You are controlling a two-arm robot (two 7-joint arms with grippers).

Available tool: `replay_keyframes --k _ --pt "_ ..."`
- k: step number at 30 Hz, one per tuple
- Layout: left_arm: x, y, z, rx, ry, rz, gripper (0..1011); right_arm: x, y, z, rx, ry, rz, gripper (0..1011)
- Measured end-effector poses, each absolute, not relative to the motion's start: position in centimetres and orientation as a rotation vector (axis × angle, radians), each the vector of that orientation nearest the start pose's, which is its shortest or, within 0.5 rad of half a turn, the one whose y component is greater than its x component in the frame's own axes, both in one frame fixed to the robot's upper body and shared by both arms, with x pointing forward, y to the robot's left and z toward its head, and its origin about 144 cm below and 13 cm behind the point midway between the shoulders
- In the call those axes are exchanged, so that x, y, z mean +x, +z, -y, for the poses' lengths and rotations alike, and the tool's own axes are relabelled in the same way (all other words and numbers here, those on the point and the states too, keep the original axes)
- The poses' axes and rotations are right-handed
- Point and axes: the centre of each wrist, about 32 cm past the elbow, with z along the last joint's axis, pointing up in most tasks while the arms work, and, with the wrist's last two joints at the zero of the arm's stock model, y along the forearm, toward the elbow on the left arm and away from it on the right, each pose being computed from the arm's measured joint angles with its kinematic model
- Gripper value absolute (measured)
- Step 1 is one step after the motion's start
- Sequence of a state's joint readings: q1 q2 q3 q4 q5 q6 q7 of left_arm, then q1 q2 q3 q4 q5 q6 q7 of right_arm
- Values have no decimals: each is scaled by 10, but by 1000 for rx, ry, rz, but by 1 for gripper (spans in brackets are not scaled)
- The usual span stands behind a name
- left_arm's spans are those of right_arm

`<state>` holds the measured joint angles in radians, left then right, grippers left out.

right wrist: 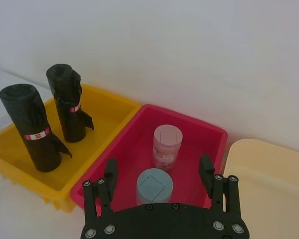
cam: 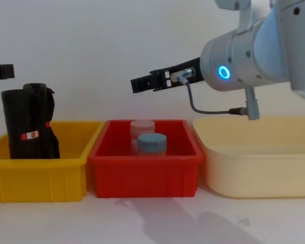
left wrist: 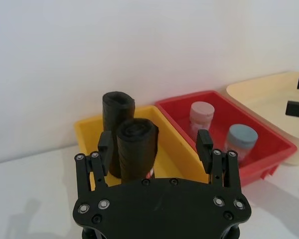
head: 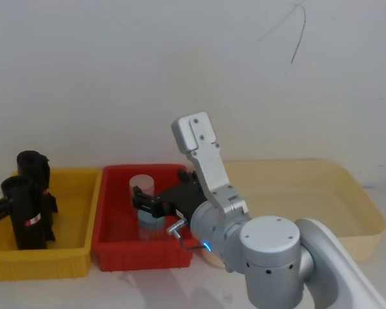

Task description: Pick up the garbage bag with the one hand and transfer it to the other hand.

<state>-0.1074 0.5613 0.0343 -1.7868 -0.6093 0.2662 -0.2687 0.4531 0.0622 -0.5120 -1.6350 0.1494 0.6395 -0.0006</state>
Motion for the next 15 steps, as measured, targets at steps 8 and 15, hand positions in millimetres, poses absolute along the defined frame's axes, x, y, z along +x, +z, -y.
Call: replay_keyframes --k 8,15 --pt "491 1265 -343 -56 1151 -28 1001 524 1299 79 -283 -1073 -1 1000" --pt "503 1257 -345 -80 1161 -53 1001 530 1297 76 -294 -1076 -11 1000"
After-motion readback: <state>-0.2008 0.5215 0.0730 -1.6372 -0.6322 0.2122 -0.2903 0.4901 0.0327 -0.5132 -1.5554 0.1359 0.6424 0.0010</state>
